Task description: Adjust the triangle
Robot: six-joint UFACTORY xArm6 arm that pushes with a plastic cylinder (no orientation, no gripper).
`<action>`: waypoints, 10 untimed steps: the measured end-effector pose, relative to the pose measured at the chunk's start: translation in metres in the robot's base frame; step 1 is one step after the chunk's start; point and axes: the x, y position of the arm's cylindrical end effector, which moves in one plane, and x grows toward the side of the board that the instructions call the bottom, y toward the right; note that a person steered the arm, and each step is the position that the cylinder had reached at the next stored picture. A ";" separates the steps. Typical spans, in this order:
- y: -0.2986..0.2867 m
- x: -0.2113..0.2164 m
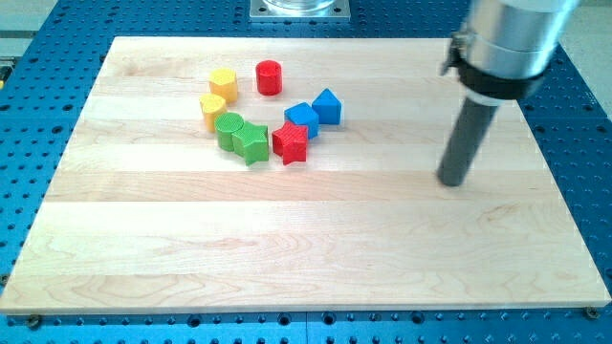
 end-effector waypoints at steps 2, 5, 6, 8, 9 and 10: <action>0.022 -0.041; -0.046 -0.111; -0.082 -0.137; -0.160 -0.149; -0.169 -0.149; -0.169 -0.137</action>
